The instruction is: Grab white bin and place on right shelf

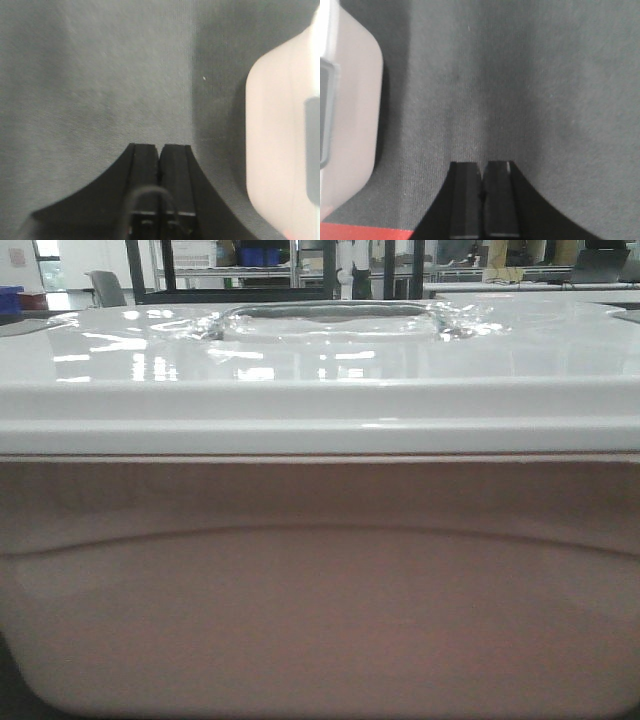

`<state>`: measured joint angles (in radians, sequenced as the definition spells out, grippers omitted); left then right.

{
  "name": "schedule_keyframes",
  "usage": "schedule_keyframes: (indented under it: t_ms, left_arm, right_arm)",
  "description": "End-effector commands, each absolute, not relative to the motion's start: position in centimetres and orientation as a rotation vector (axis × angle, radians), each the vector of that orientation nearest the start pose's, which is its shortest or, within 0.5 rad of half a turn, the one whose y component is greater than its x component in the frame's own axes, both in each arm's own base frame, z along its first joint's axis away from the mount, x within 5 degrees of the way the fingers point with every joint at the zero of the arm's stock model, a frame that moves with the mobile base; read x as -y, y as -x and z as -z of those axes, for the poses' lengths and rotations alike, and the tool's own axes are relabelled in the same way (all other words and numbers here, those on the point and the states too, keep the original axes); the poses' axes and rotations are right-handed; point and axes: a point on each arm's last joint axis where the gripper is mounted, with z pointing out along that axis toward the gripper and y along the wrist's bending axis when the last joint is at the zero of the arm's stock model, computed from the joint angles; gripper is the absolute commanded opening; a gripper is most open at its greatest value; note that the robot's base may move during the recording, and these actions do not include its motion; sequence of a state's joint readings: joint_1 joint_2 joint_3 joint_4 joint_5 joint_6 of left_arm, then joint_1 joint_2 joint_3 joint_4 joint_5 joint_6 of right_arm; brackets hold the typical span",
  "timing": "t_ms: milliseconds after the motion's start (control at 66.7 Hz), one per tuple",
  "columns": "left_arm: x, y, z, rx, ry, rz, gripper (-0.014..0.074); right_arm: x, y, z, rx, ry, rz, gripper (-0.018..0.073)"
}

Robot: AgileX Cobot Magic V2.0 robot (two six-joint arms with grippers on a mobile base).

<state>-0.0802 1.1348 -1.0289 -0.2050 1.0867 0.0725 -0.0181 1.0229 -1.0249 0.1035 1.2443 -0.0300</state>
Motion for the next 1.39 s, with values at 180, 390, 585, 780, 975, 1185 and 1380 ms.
schedule_keyframes:
  t_ms: [180, 390, 585, 780, 975, 1185, 1380]
  left_arm:
    - [3.8, -22.8, -32.7, -2.672, -0.105, 0.329, -0.0118]
    - [3.9, -23.6, -31.8, -2.712, -0.101, 0.330, -0.0118]
    - [3.9, -23.5, -31.5, -2.737, -0.104, 0.333, -0.0118]
    - [3.9, -23.5, -31.5, -2.731, -0.177, 0.318, -0.0041]
    - [3.9, -23.5, -31.5, -2.729, -0.176, 0.318, 0.0277]
    - [3.9, -23.8, -31.4, -2.728, -0.174, 0.317, 0.0501]
    - [3.9, -24.0, -31.4, -2.710, -0.166, 0.320, 0.0501]
  right_arm:
    - [-0.8, -18.5, -34.8, -2.715, -0.013, -0.191, 0.0057]
    - [-0.9, -19.1, -34.4, -2.736, -0.019, -0.211, 0.0057]
    - [-0.9, -19.7, -33.6, -2.796, -0.021, -0.217, 0.0058]
    - [-0.9, -20.1, -33.4, -2.789, -0.022, -0.215, 0.0162]
    - [-0.9, -20.4, -33.5, -2.752, -0.026, -0.211, 0.0649]
    - [-0.9, -20.4, -33.5, -2.753, -0.026, -0.211, 0.0630]
    - [-0.9, -20.4, -33.5, -2.753, -0.027, -0.214, 0.0630]
